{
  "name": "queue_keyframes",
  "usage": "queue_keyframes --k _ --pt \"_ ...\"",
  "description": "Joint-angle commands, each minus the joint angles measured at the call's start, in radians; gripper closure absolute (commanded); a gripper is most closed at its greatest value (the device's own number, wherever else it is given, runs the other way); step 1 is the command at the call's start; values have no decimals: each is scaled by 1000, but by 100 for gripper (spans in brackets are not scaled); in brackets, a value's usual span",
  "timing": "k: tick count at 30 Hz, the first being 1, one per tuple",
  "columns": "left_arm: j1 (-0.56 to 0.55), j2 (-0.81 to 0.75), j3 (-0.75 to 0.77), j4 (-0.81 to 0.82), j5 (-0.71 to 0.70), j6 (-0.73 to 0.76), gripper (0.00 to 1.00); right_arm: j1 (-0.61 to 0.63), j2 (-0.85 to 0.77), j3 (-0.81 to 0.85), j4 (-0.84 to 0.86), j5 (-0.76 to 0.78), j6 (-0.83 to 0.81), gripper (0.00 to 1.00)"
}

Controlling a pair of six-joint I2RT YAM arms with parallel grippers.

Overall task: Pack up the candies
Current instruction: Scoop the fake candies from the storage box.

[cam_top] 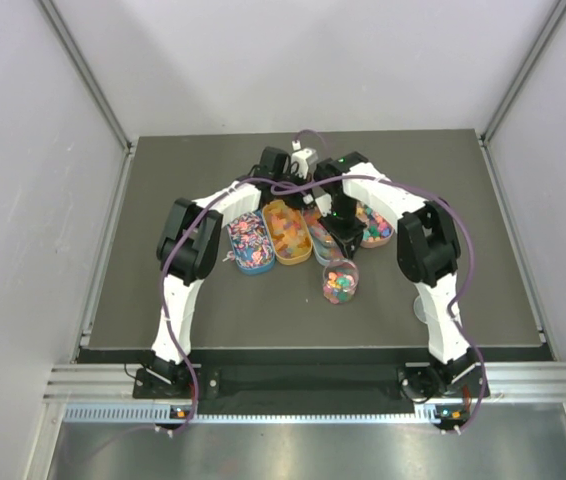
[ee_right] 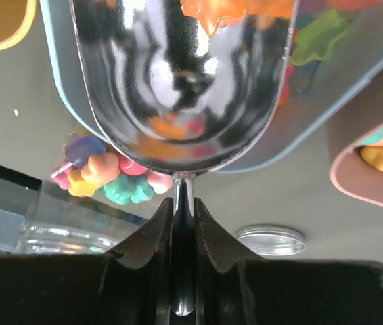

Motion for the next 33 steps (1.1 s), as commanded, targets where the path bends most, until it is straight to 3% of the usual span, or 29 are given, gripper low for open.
queue_keyframes --k 1,33 --pt "-32 11 18 54 60 4 100 44 -5 -32 76 -21 22 100" --pt "-32 29 42 83 90 -43 100 25 153 235 179 120 25 100"
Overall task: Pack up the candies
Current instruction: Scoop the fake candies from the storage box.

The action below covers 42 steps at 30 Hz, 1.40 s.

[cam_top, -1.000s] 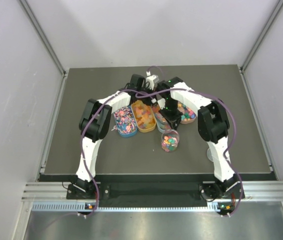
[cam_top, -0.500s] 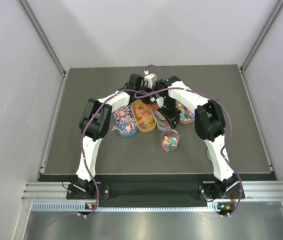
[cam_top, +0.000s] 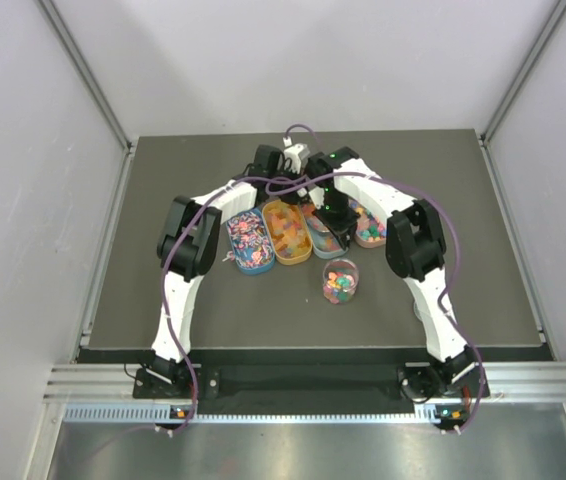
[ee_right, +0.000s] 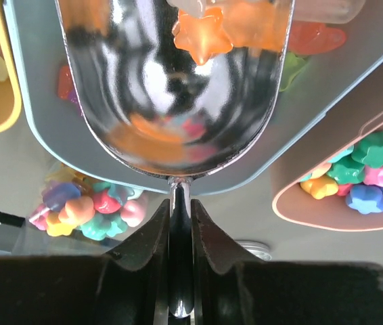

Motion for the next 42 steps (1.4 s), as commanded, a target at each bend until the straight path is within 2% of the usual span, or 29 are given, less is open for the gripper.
queue_keyframes --k 1,12,14,16,19,22,31,37,42 --pt "-64 -13 23 27 91 15 100 17 37 62 195 6 40 100" --pt "-49 -30 40 45 111 -59 100 14 44 44 214 -9 45 100" --pt "-38 -44 38 94 137 -85 87 7 34 42 218 -3 45 100" --pt "-26 -60 44 113 169 -123 78 0 24 38 229 -6 46 100" --pt "-3 -91 46 157 216 -168 72 -25 -8 -16 289 -14 54 100" --pt "25 -114 46 183 249 -203 71 -57 -90 -195 423 -3 73 100" --pt "72 -122 63 206 267 -238 70 -82 -258 -496 640 -47 86 100" --pt "77 -116 90 180 255 -206 70 -80 -281 -551 744 -47 82 100" --pt "75 -113 91 177 247 -199 69 -80 -307 -538 769 -46 65 100"
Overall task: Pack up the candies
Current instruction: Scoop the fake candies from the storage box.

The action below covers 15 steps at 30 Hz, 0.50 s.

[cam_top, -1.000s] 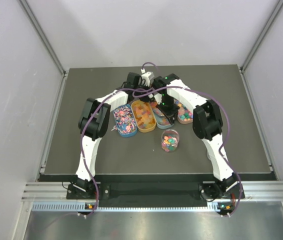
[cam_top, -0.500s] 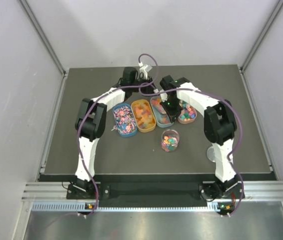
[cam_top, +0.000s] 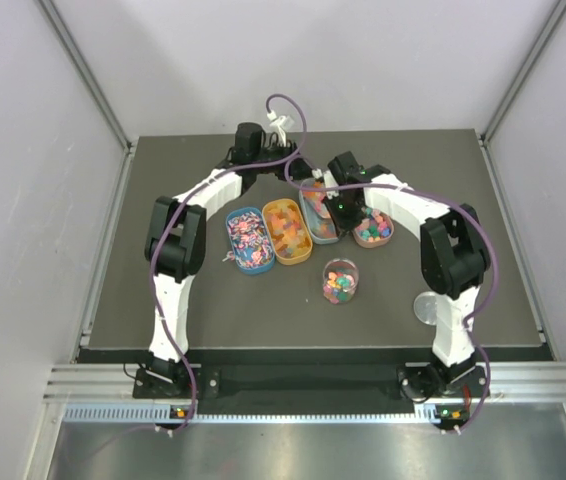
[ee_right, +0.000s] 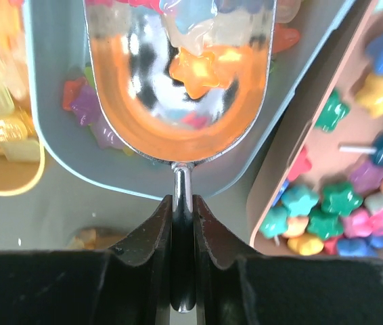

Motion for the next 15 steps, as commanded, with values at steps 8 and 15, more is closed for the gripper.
queue_keyframes --k 8,15 --pt "-3 2 62 24 -17 55 68 -9 102 89 -42 -25 -40 100" --pt "21 110 187 19 -107 80 68 -9 62 46 9 -5 -57 100"
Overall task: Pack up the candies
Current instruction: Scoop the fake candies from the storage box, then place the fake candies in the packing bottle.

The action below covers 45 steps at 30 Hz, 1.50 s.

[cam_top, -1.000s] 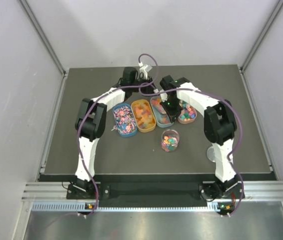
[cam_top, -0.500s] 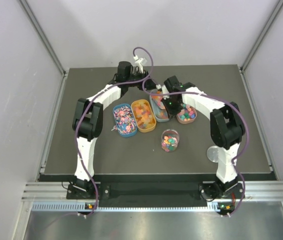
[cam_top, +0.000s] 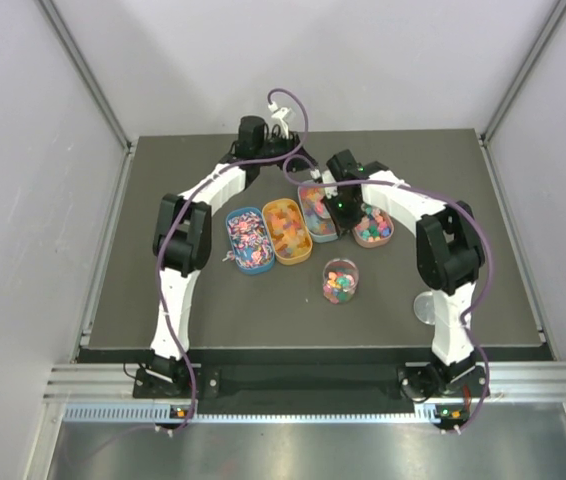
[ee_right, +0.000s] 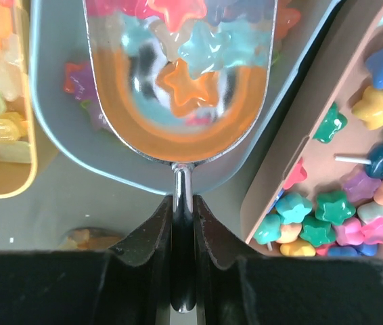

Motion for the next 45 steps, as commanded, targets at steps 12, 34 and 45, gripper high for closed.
queue_keyframes --k 12,34,45 --pt "60 -105 -82 -16 -67 56 67 -2 -246 -242 364 66 -66 100" --pt "67 -289 -152 -198 -105 246 66 -5 -841 -450 114 -132 -520 100" --pt "66 -360 -255 -208 -110 271 65 -5 -1108 -680 -70 -123 -736 100"
